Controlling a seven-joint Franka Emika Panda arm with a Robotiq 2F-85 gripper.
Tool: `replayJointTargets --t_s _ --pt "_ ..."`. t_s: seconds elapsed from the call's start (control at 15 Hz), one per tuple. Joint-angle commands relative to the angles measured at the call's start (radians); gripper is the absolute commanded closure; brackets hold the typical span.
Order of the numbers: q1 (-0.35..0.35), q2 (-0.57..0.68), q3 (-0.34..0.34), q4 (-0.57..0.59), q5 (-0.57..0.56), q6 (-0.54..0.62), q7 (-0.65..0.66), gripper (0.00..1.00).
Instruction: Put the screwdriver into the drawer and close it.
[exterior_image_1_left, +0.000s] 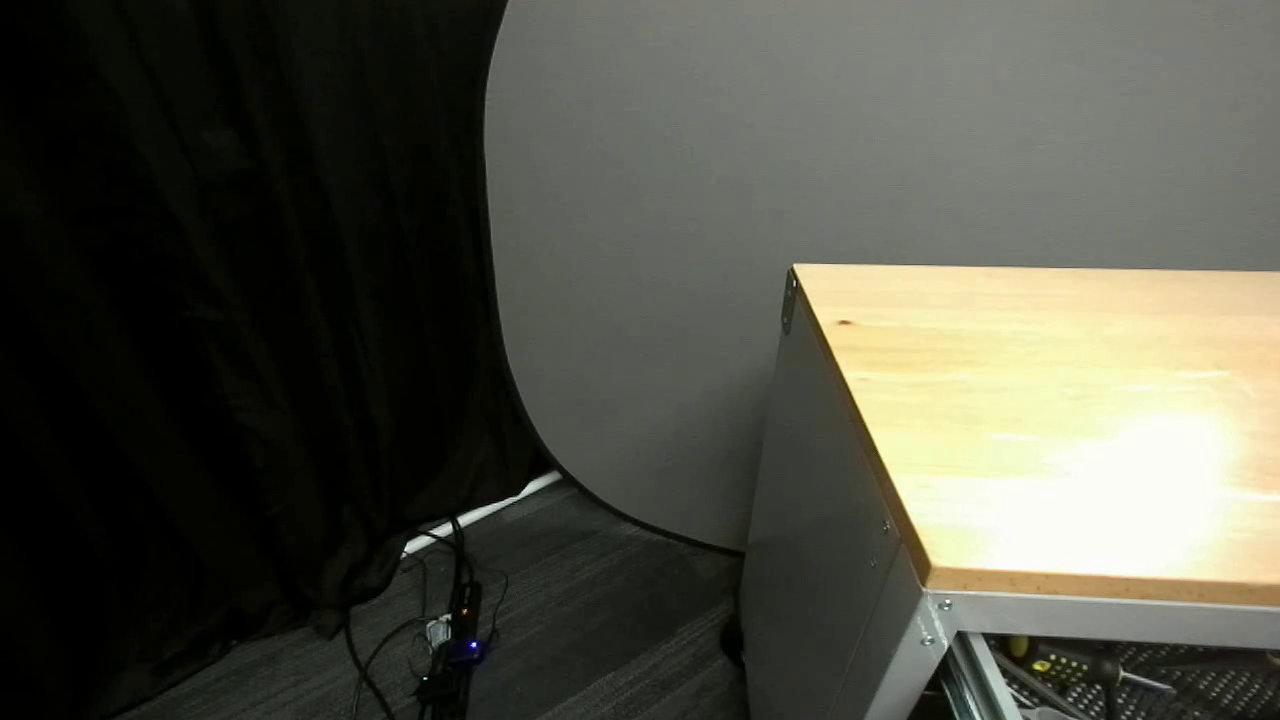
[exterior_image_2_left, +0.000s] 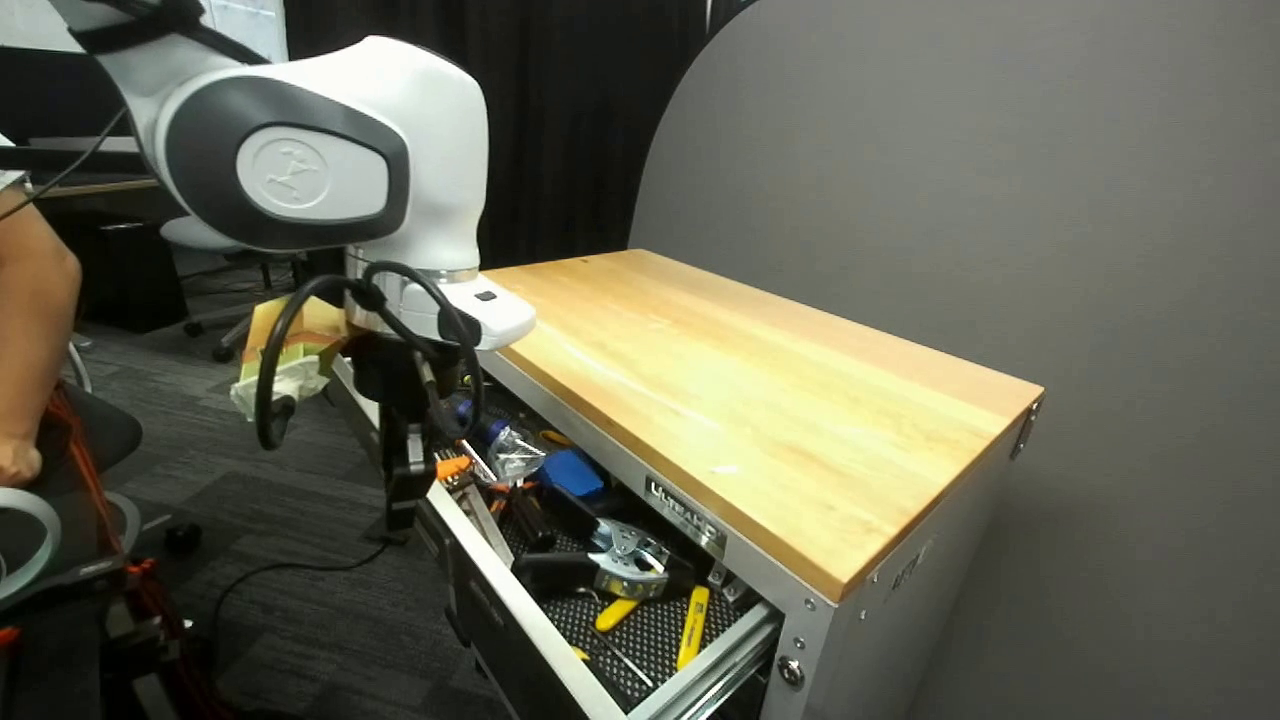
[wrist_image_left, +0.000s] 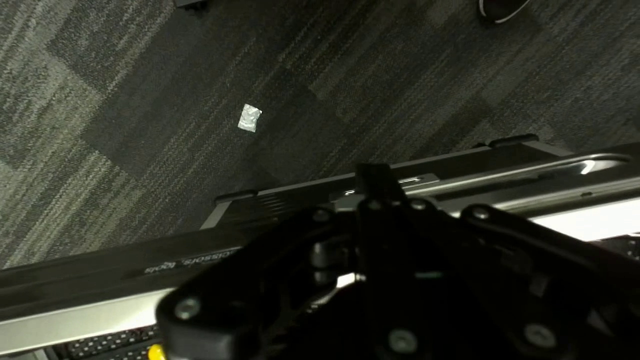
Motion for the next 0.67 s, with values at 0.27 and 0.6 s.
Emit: replayJointTargets --t_s 0.27,0.6 --pt "-0.01 0.087 0.017 0.062 0.047 0.007 -0.078 1.0" --pt "-0.006 0.136 0.05 0.11 0.076 0.007 -0.114 1.0"
